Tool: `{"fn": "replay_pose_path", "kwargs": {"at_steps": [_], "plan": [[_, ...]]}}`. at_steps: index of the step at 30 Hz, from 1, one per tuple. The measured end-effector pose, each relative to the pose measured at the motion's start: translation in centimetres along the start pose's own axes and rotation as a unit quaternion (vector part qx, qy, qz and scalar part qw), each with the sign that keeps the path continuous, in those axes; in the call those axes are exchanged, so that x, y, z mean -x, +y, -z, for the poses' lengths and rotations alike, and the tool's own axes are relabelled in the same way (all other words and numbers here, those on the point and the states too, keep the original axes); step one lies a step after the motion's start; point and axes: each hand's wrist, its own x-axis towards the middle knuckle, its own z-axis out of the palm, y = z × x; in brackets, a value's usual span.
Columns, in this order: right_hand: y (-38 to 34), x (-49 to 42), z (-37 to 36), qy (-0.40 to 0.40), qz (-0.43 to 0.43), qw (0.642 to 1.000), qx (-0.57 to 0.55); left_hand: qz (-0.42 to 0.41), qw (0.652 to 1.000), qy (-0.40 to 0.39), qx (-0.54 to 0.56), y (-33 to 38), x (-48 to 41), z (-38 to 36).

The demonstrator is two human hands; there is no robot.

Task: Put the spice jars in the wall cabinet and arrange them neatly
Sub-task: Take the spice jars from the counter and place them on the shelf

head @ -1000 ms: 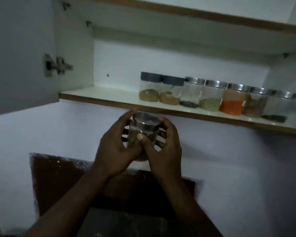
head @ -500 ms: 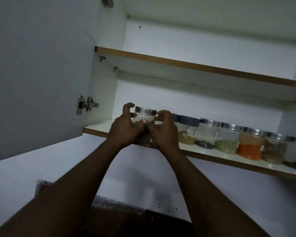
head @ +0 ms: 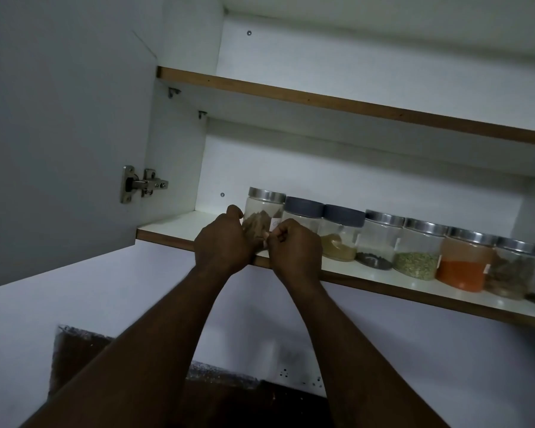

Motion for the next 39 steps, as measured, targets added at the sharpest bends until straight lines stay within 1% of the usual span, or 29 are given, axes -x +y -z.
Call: {"fn": "replay_pose_path", "kwargs": {"at_steps": [3, 9, 17, 19, 21, 23, 25, 26, 27, 30, 32, 37, 39], "plan": [[-0.1, -0.1, -0.1, -0.013, -0.009, 1.0, 0.025, -0.01, 1.0, 0.009, -0.028, 0.0, 0.1, -0.5], [-0.1, -0.2, 0.1, -0.026, -0.027, 0.999, 0.003, -0.03, 0.998, 0.021, -0.041, -0.1, 0.3, -0.8], [0.2, -0.2, 1.2, -0.1, -0.006, 0.995, -0.017, -0.051, 0.998, 0.022, -0.001, -0.1, 1.2, -0.4], [0.1, 0.4, 2.1, -0.112, 0.003, 0.993, -0.036, -0.048, 0.998, 0.025, 0.031, 0.2, 2.0, 0.4], [0.1, 1.8, 3.1, -0.103, 0.019, 0.992, -0.064, -0.061, 0.994, 0.054, 0.074, 0.3, 3.4, 0.9], [0.5, 4.3, 4.4, -0.067, 0.055, 0.991, -0.105, -0.083, 0.988, 0.096, 0.09, 0.6, 5.9, 0.9], [1.5, 7.9, 5.4, -0.043, 0.067, 0.985, -0.154, -0.096, 0.982, 0.123, 0.107, 0.7, 9.7, -0.1], [2.7, 10.1, 5.5, -0.046, 0.055, 0.985, -0.159, -0.096, 0.982, 0.115, 0.116, 0.7, 12.0, -1.0], [4.1, 12.4, 5.4, -0.059, 0.036, 0.986, -0.152, -0.096, 0.983, 0.089, 0.127, 0.5, 14.3, -2.1], [9.0, 19.1, 4.8, -0.126, -0.058, 0.983, -0.117, -0.066, 0.983, -0.057, 0.164, -0.6, 21.1, -5.5], [11.7, 22.9, 4.8, -0.172, -0.094, 0.977, -0.082, -0.041, 0.974, -0.145, 0.171, -1.4, 24.9, -7.4], [16.6, 30.5, 5.9, -0.231, -0.095, 0.968, -0.033, -0.051, 0.956, -0.234, 0.168, -3.1, 32.8, -10.7], [18.6, 33.4, 6.3, -0.25, -0.117, 0.961, -0.017, -0.049, 0.947, -0.271, 0.162, -3.7, 35.7, -12.1]]}}
